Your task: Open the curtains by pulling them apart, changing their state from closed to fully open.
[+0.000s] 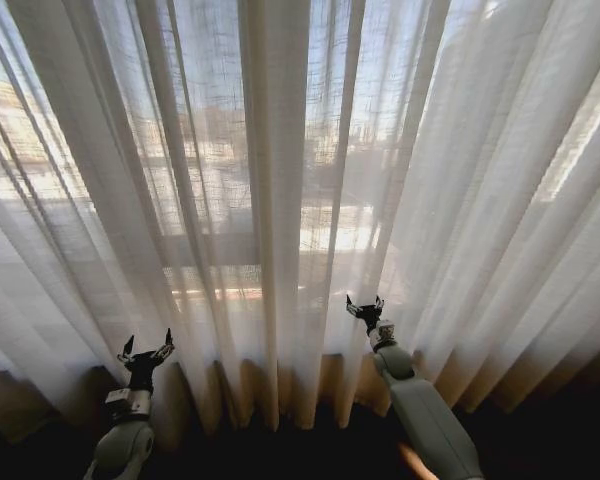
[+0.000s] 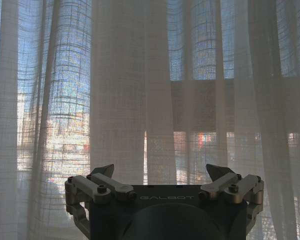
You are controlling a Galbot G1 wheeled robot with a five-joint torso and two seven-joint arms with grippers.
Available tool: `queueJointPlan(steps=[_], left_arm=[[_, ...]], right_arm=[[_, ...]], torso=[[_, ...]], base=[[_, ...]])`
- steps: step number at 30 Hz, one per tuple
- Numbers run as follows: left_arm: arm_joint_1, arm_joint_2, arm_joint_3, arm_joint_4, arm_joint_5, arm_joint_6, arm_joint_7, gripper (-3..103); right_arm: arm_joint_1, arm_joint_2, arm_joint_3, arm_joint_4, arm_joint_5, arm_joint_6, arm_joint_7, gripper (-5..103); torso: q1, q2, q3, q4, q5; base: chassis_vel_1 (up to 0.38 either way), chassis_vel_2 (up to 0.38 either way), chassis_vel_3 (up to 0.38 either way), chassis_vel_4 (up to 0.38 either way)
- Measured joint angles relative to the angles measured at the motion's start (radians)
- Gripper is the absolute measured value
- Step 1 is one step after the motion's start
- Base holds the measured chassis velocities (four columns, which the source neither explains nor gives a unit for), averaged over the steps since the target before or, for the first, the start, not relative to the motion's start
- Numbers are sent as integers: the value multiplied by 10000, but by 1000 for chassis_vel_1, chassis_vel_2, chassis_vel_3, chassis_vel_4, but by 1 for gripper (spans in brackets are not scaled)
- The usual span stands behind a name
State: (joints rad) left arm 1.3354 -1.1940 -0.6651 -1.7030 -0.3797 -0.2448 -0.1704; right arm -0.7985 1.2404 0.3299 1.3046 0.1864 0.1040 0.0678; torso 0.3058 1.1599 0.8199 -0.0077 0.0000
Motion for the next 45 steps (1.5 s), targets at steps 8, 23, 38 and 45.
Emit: queueJointPlan(steps=[8,23,38,45], left_arm=[[0,0,0,0,0,0,0,100],[0,0,0,0,0,0,0,100],[1,0,-1,1,0,0,0,100],[0,1,-2,1,0,0,-1,100]], right_arm=[[-193,-42,52,28,-41,67,-40,48],[-447,-25,396,-47,490,977,-983,2],[-546,-192,598,-27,756,712,-1160,0],[-543,-243,665,-6,773,663,-1163,0]], torso=[[0,1,-1,-2,0],[0,1,-1,0,0],[1,1,-1,0,0],[1,1,-1,1,0]], base=[[0,0,0,0],[0,0,0,0],[0,0,0,0],[-88,-90,103,87]])
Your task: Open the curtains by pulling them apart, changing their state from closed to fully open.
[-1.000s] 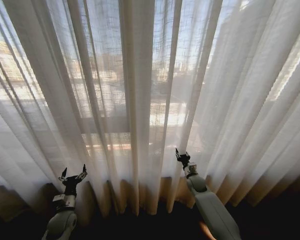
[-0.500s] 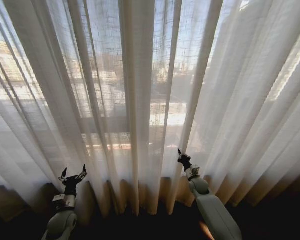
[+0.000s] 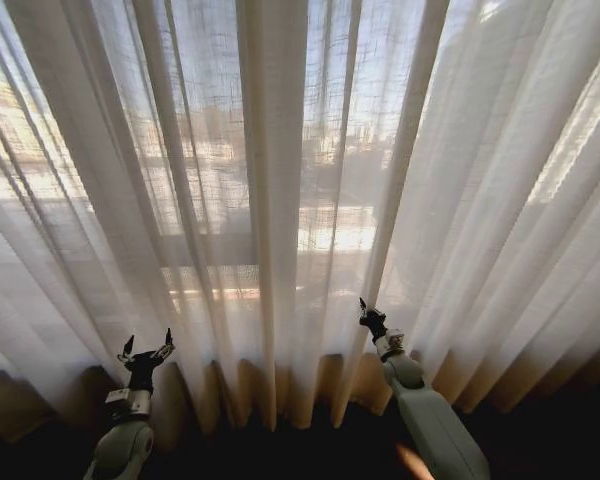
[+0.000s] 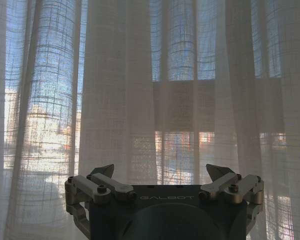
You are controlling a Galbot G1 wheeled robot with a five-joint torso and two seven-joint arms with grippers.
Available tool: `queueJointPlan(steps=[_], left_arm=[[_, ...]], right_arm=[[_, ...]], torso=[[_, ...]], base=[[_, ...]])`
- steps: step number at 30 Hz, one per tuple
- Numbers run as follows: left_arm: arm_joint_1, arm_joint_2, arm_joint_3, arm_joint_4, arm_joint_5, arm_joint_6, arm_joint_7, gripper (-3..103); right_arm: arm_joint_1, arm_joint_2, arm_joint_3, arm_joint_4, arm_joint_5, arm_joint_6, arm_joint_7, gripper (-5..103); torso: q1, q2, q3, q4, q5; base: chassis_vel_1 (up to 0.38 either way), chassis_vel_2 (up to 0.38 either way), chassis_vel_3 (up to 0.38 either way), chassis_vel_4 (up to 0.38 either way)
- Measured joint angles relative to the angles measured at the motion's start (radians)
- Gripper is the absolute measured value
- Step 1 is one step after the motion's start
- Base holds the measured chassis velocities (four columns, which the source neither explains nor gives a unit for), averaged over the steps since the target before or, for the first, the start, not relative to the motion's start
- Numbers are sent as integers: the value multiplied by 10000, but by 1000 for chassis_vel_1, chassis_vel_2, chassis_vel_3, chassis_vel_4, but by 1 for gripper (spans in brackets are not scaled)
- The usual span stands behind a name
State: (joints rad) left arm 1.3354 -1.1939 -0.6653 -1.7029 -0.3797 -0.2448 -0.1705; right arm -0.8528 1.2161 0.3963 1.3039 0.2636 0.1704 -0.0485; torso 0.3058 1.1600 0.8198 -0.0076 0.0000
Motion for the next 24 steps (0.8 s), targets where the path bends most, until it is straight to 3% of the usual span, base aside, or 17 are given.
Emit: queueJointPlan(steps=[13,24], left_arm=[[0,0,0,0,0,0,0,100],[0,-1,1,0,0,0,0,100]], right_arm=[[18,-171,153,-2,164,-1,-80,0],[-4,-186,188,-11,187,25,-181,0]], torso=[[-1,0,0,-1,-2],[-1,-1,1,-5,2]], base=[[-244,-250,246,248],[-364,-353,344,351]])
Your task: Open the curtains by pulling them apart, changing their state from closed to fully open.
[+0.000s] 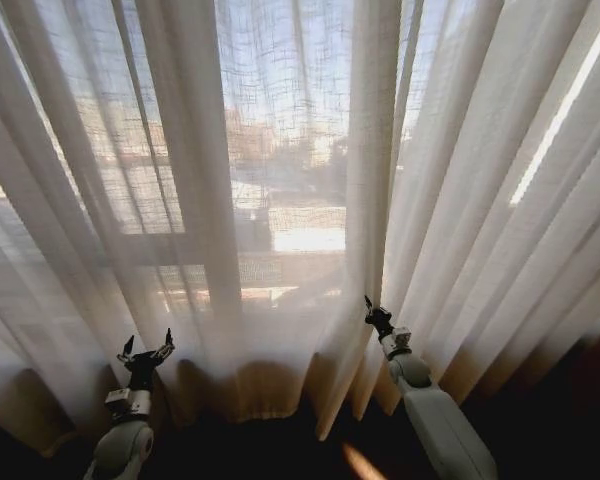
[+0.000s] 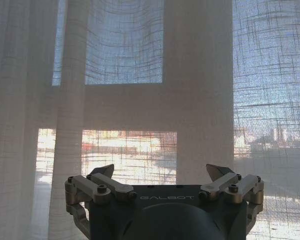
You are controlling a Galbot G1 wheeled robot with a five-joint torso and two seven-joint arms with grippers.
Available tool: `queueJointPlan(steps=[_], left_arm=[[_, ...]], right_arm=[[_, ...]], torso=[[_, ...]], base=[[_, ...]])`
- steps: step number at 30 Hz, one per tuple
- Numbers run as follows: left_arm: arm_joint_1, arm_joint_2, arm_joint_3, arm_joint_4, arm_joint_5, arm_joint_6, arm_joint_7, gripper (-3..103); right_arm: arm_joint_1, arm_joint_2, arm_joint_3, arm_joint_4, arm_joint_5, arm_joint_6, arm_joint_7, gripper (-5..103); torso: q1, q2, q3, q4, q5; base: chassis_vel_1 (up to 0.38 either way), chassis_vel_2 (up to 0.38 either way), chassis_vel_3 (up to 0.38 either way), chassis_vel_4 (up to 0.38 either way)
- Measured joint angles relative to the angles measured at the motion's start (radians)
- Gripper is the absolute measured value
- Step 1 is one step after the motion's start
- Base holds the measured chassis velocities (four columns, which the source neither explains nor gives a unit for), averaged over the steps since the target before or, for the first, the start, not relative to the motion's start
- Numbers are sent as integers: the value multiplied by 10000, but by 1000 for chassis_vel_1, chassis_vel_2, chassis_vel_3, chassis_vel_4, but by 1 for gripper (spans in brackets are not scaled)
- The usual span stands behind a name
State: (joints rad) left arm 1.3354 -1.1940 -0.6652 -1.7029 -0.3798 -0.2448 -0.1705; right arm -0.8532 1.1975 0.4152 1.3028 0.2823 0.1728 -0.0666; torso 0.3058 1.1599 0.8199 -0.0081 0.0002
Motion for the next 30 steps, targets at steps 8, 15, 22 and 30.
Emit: queueJointPlan(steps=[8,15,22,30], left_arm=[[0,0,0,0,0,0,0,100],[0,0,0,0,0,0,0,100],[0,0,0,0,0,0,0,100],[0,0,0,0,0,0,0,100]], right_arm=[[-77,-35,69,51,23,0,-79,0],[-145,-64,138,74,47,4,-115,0],[-163,-85,160,91,90,8,-126,0],[-238,-128,235,138,149,17,-145,0]], torso=[[0,-1,0,3,5],[-1,0,-1,4,1],[0,0,0,3,-3],[-1,1,-2,5,-4]], base=[[-357,-365,355,353],[-353,-359,358,343],[-367,-366,365,366],[-355,-361,342,359]])
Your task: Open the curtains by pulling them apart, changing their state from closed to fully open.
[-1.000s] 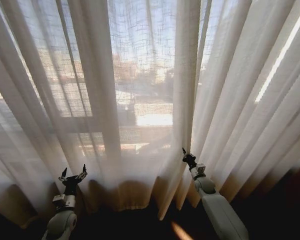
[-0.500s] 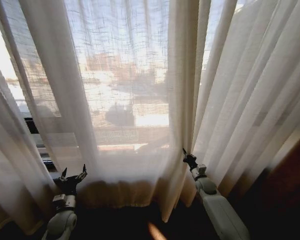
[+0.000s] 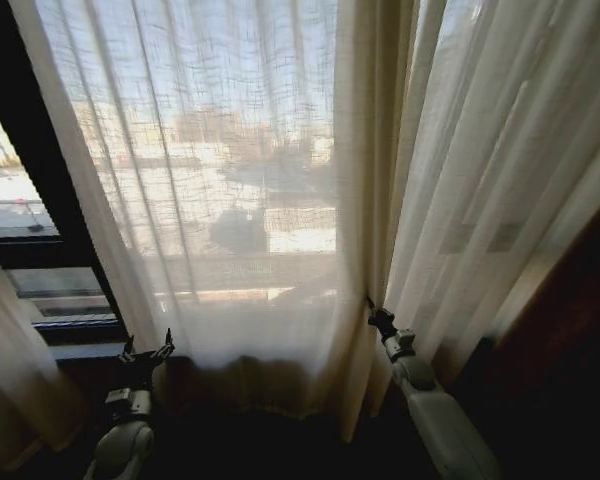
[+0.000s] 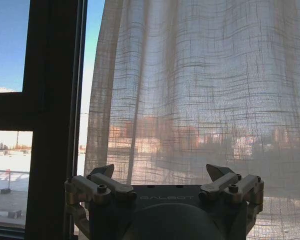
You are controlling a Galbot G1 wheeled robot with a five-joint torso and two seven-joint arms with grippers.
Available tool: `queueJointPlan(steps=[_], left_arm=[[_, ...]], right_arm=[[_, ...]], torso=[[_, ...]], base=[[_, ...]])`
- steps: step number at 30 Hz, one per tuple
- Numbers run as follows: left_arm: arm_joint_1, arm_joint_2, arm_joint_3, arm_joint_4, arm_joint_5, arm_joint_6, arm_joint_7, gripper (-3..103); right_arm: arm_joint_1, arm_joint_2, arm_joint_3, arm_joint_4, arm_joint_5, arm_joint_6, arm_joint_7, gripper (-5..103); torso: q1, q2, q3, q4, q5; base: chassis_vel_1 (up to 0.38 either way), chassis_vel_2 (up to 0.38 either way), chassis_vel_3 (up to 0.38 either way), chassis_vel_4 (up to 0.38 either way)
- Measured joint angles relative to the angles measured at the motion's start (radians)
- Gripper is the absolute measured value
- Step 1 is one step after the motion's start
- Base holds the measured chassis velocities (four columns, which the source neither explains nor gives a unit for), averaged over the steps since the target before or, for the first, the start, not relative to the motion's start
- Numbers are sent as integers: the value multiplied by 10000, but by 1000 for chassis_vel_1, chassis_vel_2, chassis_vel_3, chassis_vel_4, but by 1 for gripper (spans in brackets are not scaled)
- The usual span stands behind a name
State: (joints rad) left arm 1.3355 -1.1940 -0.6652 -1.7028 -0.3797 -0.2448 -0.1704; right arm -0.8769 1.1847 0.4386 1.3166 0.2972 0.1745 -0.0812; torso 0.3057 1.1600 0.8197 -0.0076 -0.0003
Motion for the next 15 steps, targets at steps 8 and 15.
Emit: queueJointPlan(steps=[8,15], left_arm=[[0,0,0,0,0,0,0,100],[0,0,0,0,0,0,0,100]], right_arm=[[-94,-51,101,37,23,31,-67,0],[-97,-42,101,41,22,54,-77,0]], torso=[[2,-1,1,-3,2],[3,-1,1,-3,1]], base=[[-365,-359,346,352],[-358,-348,353,352]])
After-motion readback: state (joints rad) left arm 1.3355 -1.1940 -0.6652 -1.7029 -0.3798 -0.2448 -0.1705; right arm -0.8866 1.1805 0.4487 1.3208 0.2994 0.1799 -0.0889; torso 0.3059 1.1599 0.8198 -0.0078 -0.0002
